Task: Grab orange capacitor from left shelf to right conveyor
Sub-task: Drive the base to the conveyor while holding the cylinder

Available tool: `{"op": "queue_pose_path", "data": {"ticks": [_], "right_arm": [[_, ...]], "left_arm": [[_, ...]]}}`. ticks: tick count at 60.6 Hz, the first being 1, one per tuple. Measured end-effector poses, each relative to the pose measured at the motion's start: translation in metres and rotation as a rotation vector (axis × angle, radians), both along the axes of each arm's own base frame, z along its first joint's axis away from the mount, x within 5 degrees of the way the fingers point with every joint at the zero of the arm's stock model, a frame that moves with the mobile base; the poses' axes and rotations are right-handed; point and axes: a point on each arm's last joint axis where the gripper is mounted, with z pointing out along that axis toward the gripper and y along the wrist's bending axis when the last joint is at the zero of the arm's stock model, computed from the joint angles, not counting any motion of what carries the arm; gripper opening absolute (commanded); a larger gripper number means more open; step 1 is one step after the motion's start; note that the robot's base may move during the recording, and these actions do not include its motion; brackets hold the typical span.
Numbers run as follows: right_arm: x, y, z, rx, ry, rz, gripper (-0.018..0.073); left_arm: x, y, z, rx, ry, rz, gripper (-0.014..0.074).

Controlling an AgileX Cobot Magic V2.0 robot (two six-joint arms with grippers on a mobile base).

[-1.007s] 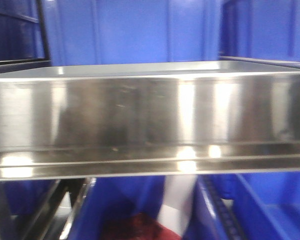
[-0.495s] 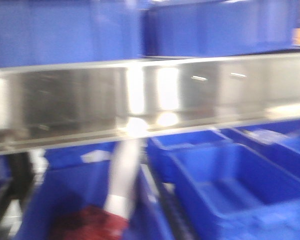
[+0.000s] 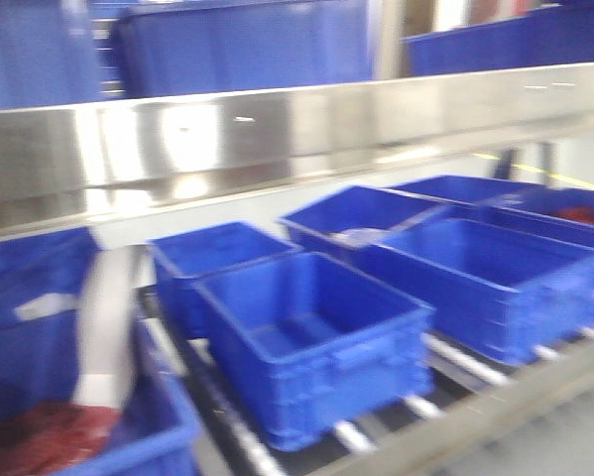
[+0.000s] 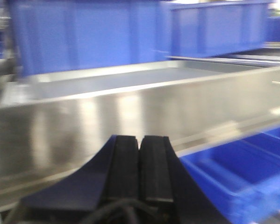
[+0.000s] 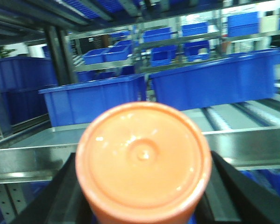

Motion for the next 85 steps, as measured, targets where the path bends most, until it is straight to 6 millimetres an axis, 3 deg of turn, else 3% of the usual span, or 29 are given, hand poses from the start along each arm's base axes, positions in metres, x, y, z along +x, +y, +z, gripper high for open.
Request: {"op": "queue_pose_path", "data": {"ticks": [85], "right_arm": [[0.0,0.0,0.0,0.0,0.0,0.0,0.0048]], "left_arm": [[0.0,0.0,0.0,0.0,0.0,0.0,-0.0126]]}}
